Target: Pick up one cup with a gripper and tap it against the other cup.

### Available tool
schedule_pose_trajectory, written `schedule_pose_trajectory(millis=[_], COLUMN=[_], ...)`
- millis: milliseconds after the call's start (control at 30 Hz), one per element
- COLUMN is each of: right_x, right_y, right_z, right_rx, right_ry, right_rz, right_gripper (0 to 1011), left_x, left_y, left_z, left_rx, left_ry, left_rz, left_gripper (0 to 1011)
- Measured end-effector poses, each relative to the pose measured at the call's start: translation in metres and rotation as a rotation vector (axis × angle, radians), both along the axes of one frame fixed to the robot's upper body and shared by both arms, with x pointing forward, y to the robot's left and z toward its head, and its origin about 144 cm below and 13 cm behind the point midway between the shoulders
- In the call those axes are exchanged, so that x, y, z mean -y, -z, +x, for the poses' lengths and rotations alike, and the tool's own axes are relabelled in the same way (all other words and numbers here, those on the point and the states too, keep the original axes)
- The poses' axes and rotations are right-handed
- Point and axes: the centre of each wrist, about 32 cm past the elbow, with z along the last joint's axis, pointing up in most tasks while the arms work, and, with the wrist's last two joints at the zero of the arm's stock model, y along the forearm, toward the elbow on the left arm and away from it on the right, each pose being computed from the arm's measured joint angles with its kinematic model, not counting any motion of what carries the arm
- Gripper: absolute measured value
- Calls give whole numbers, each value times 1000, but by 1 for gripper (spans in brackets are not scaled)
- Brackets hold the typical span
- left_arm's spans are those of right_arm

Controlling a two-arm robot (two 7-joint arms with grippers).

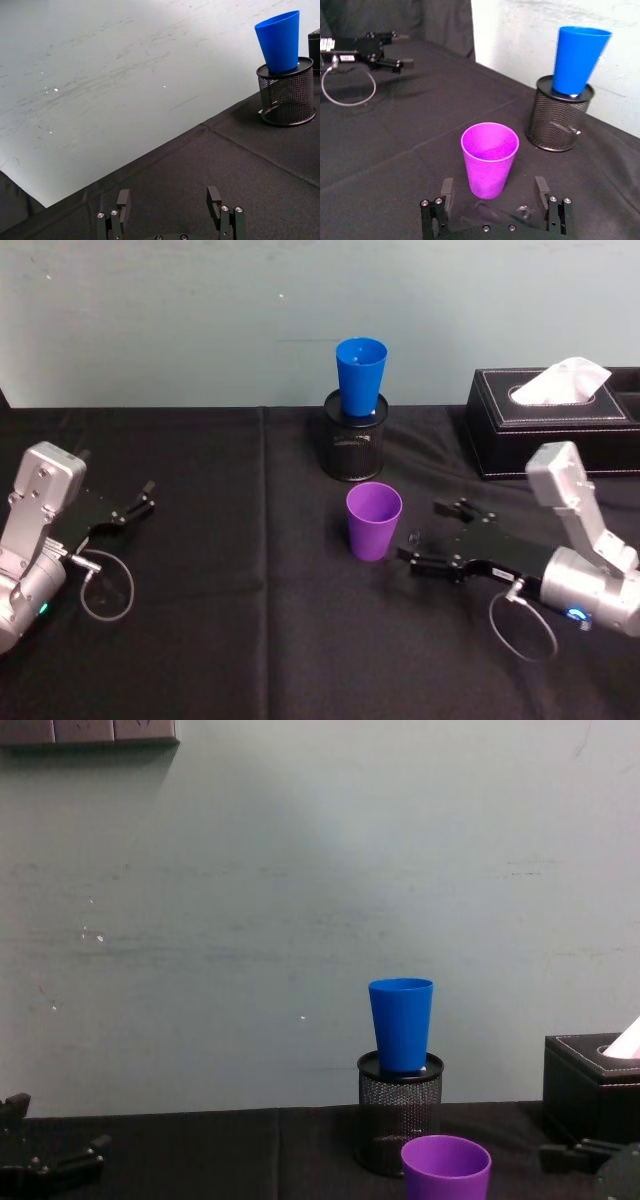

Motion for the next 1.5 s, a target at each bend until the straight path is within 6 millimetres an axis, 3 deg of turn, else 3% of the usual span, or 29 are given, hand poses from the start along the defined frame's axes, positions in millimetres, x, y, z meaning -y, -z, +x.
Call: schedule_pose_trajectory(millis=[800, 1500], right_x=[-37, -43], right_y=[4, 17], right_z=[34, 42], right_rx=[-57, -86], right_ry=[-33, -16], right_rz=[21, 74], right_gripper=[1003, 1003], left_x=[0, 0], left_y=[0, 0], left_z=[0, 0], left_rx=[0, 0], left_ry=[0, 0], left_rz=[0, 0], left_gripper=[1000, 1000])
